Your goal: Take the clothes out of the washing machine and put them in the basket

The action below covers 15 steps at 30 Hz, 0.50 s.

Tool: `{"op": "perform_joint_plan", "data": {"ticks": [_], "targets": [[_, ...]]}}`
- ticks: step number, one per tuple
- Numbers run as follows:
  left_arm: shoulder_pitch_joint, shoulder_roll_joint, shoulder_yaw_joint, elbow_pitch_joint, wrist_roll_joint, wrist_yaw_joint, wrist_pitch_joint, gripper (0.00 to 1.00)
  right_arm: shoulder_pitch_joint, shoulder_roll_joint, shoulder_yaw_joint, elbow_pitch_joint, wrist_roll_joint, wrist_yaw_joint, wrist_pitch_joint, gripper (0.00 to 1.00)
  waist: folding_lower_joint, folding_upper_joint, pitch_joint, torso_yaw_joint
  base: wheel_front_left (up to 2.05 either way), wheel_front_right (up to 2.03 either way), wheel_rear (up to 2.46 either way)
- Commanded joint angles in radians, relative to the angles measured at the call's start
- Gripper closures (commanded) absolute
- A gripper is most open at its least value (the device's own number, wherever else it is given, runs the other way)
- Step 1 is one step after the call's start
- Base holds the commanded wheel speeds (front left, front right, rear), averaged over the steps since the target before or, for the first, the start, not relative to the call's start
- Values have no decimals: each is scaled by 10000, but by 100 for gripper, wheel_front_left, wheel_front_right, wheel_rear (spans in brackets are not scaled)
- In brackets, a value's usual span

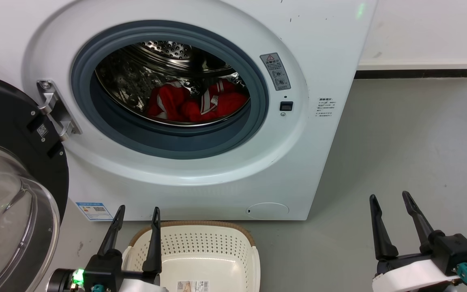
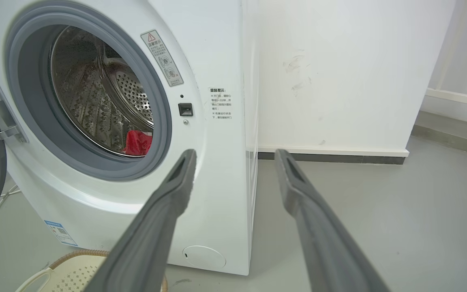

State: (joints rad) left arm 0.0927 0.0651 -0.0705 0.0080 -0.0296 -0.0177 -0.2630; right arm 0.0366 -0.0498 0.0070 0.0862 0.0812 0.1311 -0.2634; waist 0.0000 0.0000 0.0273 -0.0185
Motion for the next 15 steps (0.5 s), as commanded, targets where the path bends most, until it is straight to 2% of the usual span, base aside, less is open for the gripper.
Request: {"op": "perform_joint_plan", "data": {"ticks": [1, 15], "targets": [[24, -9, 38, 48, 61, -52, -28, 0, -76, -9, -17, 20, 7, -7, -21, 0, 0, 0, -4, -1, 0, 0, 0], [-143, -65, 135, 78, 108, -323, -28, 0, -264, -9, 44, -41, 244, -7, -21, 0, 0, 0, 405, -207, 0, 0, 0]]}}
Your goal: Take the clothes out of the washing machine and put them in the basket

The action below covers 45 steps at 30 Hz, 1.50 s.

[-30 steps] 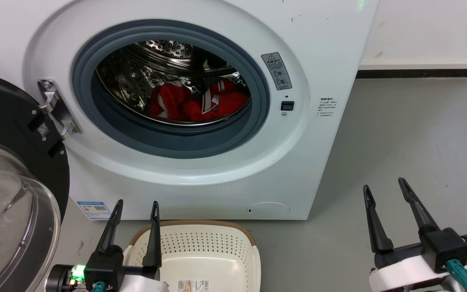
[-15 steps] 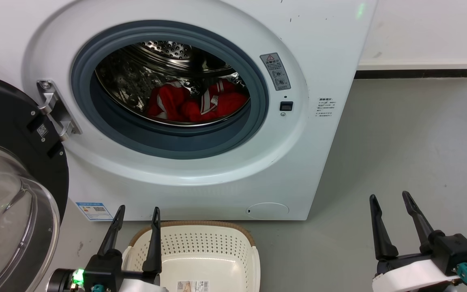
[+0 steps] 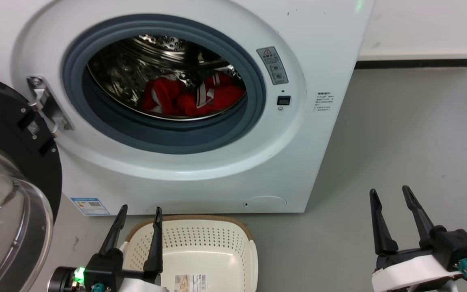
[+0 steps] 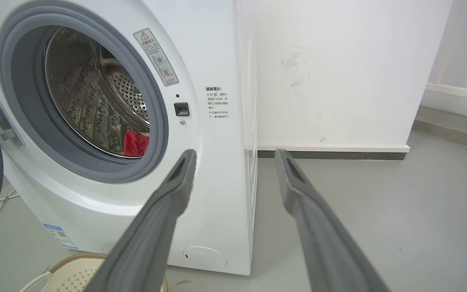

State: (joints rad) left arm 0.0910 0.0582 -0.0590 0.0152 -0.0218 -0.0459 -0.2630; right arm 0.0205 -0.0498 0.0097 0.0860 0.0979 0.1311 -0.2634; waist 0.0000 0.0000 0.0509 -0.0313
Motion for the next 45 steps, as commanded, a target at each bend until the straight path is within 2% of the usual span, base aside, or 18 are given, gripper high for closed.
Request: {"op": "perform_joint_plan", "data": {"ticks": [1, 8, 14, 15, 21, 26, 27, 29, 30, 35, 39, 45], "targets": [[-187, 7, 39, 22, 18, -74, -28, 0, -154, -7, 34, -43, 103, -7, -21, 0, 0, 0, 286, -117, 0, 0, 0], [-1292, 436, 248, 779, -66, -495, -28, 0, -763, -12, 256, -295, 252, -7, -21, 0, 0, 0, 1904, -730, 0, 0, 0], [-3723, 1444, 439, 1671, -306, -747, -28, 0, -1584, -4, 211, -616, 766, -7, -21, 0, 0, 0, 3993, -1247, 0, 0, 0], [-3723, 1444, 439, 1671, -306, -747, -28, 0, -1584, -4, 211, -616, 766, -7, -21, 0, 0, 0, 3993, -1247, 0, 0, 0], [-7174, 2745, 66, 3387, -614, -840, 19, 0, -2114, -1, 355, -737, 1127, -7, -21, 0, 0, 0, 5578, -1519, 0, 0, 0], [-10118, 3614, -1059, 4744, -910, -847, 1145, 0, -2548, 2, 435, -784, 1528, -7, -21, 0, 0, 0, 6498, -1714, 0, 0, 0], [-11251, 3906, -1523, 5287, -947, -847, 1786, 0, -2742, 3, 530, -850, 1669, -7, -21, 0, 0, 0, 6790, -1824, 0, 0, 0], [-11805, 4057, -1708, 5590, -982, -846, 2122, 0, -2816, 2, 578, -889, 1747, -7, -21, 0, 0, 0, 6925, -1888, 0, 0, 0], [-12341, 4290, -2075, 5914, -860, -837, 2554, 0, -2890, -1, 635, -938, 1825, -7, -21, 0, 0, 0, 7059, -1963, 0, 0, 0], [-14968, 4890, -2704, 7260, -1104, -839, 4361, 0, -3115, -3, 923, -1079, 2169, -7, -21, 0, 0, 0, 7658, -2394, 0, 0, 0], [-16511, 5340, -3305, 8081, -1174, -839, 5806, 0, -3158, 2, 1173, -1124, 2445, -7, -21, 0, 0, 0, 8072, -2757, 0, 0, 0], [-17895, 6089, -3940, 9058, -1351, -840, 7969, 0, -3206, 3, 1641, -1149, 2834, -7, -21, 0, 0, 0, 8522, -3345, 0, 0, 0]]}}
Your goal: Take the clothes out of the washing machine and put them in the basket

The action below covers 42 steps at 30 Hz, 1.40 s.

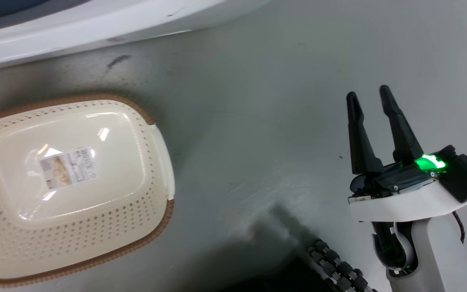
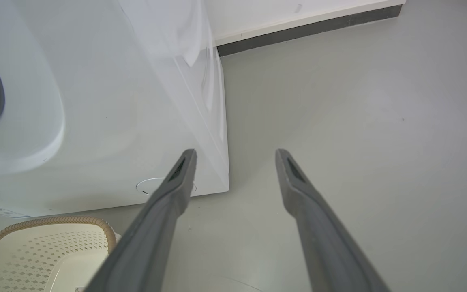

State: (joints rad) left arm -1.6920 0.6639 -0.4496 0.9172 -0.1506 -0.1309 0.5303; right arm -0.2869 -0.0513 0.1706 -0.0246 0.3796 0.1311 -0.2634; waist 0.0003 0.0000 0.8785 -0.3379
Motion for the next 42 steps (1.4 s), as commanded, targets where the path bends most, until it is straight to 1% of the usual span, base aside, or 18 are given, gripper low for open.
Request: {"op": "perform_joint_plan", "data": {"ticks": [1, 3, 6, 9, 14, 15, 16, 17, 21, 24, 29, 32, 37, 42], "targets": [[-208, 102, -104, 108, -141, 10, 271, 0, -133, 17, 110, -72, 84, -7, -21, 0, -3, 0, 306, -372, 0, 0, 0], [-368, 254, -410, 175, -279, 9, 731, 0, -84, 16, 208, -104, 178, -7, -21, 0, -3, 0, 418, -495, 0, 0, 0], [-640, 568, -612, 182, -663, 11, 1232, 0, -66, 17, 302, -178, 302, -7, -21, 0, -3, 0, 608, -654, 0, 0, 0], [-682, 622, -618, 295, -1084, 9, 1732, 0, -108, 17, 334, -217, 410, -7, -21, 0, -3, 0, 747, -756, 0, 0, 0], [-644, 897, -658, 400, -1279, 10, 2172, 0, -246, 16, 383, -236, 524, -7, -21, 0, -3, 0, 878, -840, 0, 0, 0], [-608, 914, -667, 407, -1312, 10, 2215, 10, -255, 16, 386, -244, 542, -7, -21, 0, -3, 0, 882, -846, 0, 0, 0], [-556, 905, -748, 350, -1333, 10, 2232, 70, -257, 16, 373, -244, 558, -7, -21, 0, -3, 0, 884, -843, 0, 0, 0], [-500, 894, -838, 242, -1360, 10, 2169, 100, -252, 16, 345, -247, 573, -7, -21, 0, -3, 0, 885, -828, 0, 0, 0], [-449, 987, -985, -13, -1551, 10, 1841, 100, -294, 16, 258, -178, 527, -7, -21, 0, -3, 0, 839, -715, 0, 0, 0], [-449, 1031, -959, -83, -1619, 11, 1387, 100, -375, 16, 182, -151, 420, -7, -21, 0, -3, 0, 694, -618, 0, 0, 0], [-293, 724, -901, -127, -1812, 30, 283, 100, -486, 14, -7, -70, 225, -7, -21, 0, -3, 0, 306, -356, 0, 0, 0], [99, 468, -724, -68, -2043, 113, -1000, 100, -490, 13, -242, 5, 3, -7, -21, 0, -3, 0, -70, -103, 0, 0, 0], [1095, 20, -566, 269, -2535, 59, -3003, 100, -296, 8, -651, 155, -355, -7, -21, 0, -3, 0, -927, 339, 0, 0, 0], [2160, -480, -548, 591, -3085, 20, -4711, 100, -11, 8, -928, 336, -848, -7, -21, 0, -3, 0, -1893, 811, 0, 0, 0]]}}
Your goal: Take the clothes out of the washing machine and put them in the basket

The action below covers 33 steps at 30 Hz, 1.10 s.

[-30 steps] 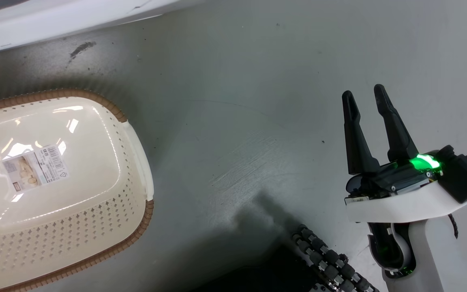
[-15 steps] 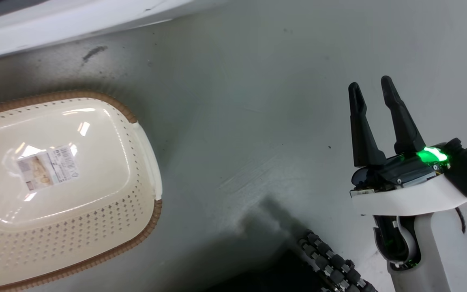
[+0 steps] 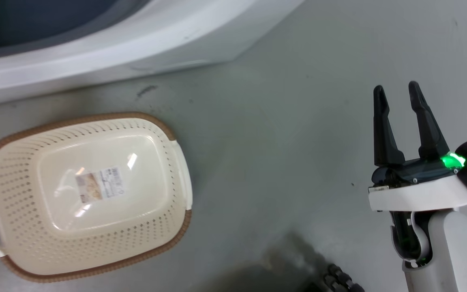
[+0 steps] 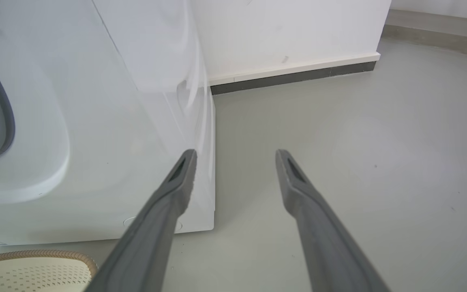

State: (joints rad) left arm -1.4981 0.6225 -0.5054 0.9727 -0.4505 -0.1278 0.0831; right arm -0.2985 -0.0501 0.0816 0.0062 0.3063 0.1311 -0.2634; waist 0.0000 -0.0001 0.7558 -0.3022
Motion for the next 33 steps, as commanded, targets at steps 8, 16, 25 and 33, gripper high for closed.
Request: {"op": "perform_joint_plan", "data": {"ticks": [8, 16, 25, 33], "targets": [[1785, -1007, -314, 274, -581, -28, -2458, 100, 606, -5, -362, 261, -711, -7, -21, 0, 0, 1, -2204, 1130, 0, 0, 0], [3558, -1547, -327, -166, -954, -21, -3446, 100, 1182, -6, -650, 450, -1054, -7, -21, 0, 0, 1, -3622, 1611, 0, 0, 0], [5893, -1793, 666, -2730, -711, 446, -3490, 100, 1771, -5, -897, 592, -1347, -7, -21, 0, 0, 1, -4722, 2154, 0, 0, 0], [8648, -2041, 1501, -5631, -162, 861, -3485, 100, 2252, -3, -994, 740, -1472, -7, -21, 0, 0, 1, -5821, 2568, 0, 0, 0]]}}
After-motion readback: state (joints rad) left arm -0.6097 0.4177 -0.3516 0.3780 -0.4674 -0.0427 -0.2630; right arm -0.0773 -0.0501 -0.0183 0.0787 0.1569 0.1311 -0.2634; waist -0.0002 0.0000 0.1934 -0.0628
